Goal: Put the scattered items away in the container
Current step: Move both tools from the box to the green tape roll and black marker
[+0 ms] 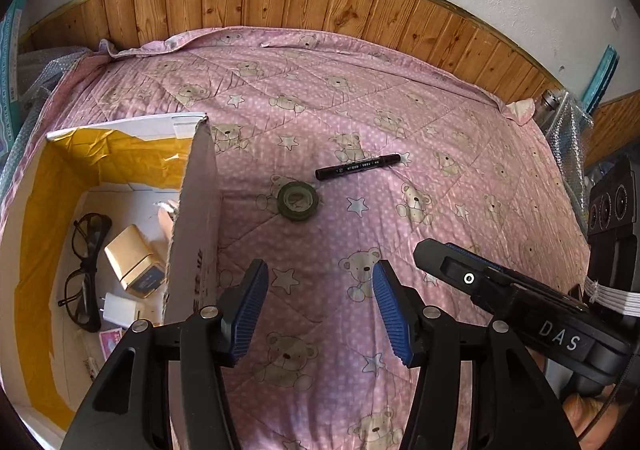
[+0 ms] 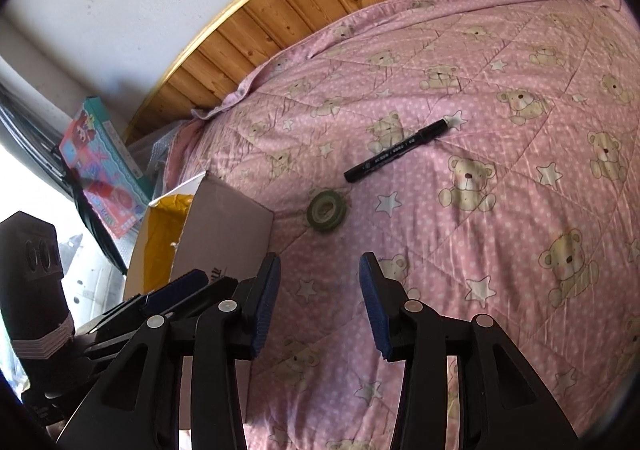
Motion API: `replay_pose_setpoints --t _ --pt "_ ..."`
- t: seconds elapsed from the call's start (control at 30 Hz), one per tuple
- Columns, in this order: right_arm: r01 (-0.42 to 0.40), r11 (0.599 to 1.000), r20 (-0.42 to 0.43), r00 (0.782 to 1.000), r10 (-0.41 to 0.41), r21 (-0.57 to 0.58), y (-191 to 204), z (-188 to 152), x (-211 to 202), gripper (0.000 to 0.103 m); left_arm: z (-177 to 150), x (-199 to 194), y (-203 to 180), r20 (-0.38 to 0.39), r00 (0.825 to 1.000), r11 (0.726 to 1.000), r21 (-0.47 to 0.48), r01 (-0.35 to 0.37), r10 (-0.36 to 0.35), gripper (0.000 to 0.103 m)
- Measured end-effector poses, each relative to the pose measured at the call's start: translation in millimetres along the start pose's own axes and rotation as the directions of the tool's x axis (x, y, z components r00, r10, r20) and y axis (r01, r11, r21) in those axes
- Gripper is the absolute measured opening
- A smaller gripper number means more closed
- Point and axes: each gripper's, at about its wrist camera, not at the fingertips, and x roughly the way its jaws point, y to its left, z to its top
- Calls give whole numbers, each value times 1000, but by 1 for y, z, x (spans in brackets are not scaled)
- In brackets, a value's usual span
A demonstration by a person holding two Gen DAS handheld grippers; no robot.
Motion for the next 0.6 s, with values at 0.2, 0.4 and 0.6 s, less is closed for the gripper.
replay_pose_setpoints --t 0.2,0.4,0.6 --pt "17 996 -24 1000 -14 89 -30 37 34 47 21 41 -1 -30 1000 1000 -15 -9 8 57" --pt "50 982 -74 997 -37 180 -62 68 77 47 38 79 3 -66 998 999 -40 -10 7 57" --pt "146 962 -138 984 -116 232 -90 98 124 47 54 113 15 -97 995 997 -73 -34 27 60"
